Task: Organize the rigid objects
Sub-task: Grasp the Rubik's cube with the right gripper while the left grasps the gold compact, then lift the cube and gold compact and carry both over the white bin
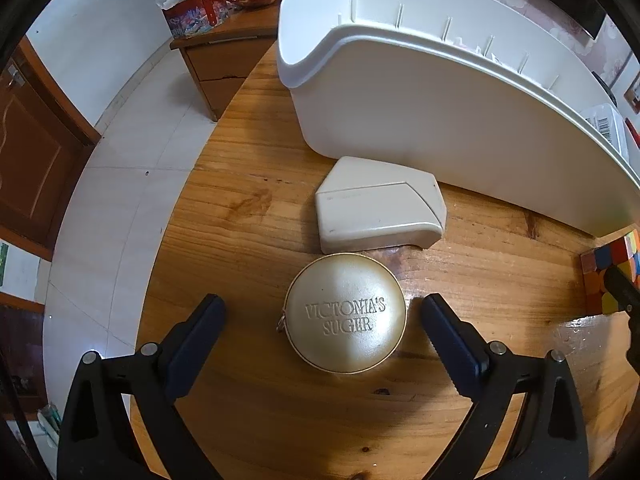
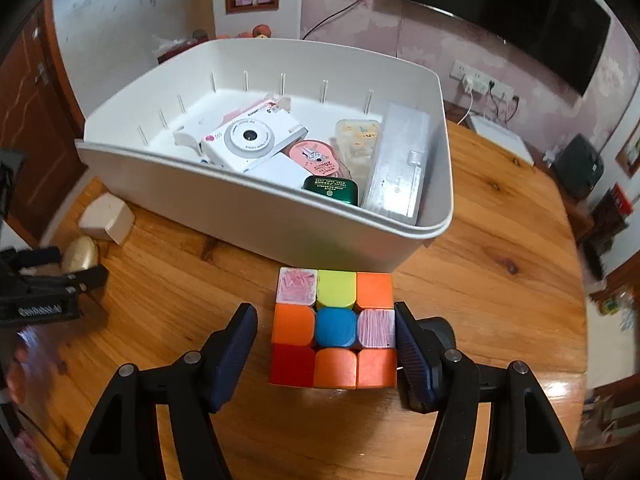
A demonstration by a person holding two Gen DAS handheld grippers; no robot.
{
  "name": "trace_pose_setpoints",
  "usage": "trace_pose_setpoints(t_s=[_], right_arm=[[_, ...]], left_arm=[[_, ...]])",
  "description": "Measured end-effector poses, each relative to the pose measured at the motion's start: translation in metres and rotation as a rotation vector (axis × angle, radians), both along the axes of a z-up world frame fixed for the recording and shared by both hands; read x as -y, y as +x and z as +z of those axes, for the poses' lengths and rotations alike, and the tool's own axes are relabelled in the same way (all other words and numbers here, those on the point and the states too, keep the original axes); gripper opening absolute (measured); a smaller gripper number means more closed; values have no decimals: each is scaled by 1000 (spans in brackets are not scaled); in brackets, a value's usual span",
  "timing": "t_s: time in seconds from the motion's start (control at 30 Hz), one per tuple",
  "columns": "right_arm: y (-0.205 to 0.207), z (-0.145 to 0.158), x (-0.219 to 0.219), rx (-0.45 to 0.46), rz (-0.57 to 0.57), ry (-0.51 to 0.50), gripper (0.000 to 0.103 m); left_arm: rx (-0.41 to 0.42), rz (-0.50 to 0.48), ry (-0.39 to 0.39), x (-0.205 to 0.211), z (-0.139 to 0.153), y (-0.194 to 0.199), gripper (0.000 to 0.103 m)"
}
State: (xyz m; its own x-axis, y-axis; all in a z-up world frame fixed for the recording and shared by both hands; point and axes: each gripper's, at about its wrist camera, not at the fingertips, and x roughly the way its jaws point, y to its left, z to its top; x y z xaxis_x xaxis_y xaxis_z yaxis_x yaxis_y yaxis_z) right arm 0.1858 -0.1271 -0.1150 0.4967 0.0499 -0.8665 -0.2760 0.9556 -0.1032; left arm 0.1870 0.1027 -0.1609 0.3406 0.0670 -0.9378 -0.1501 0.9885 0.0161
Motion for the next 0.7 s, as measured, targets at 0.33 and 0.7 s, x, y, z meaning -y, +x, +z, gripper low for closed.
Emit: trace_pose_setpoints(t_s=[0.33, 0.7], right_arm=[[-2, 0, 0, 1, 5, -14, 58], [-17, 14, 5, 8, -28, 31, 57]], left_arm=[[25, -28, 8, 14, 10, -8, 59], [6, -25, -17, 20, 14, -27, 59]])
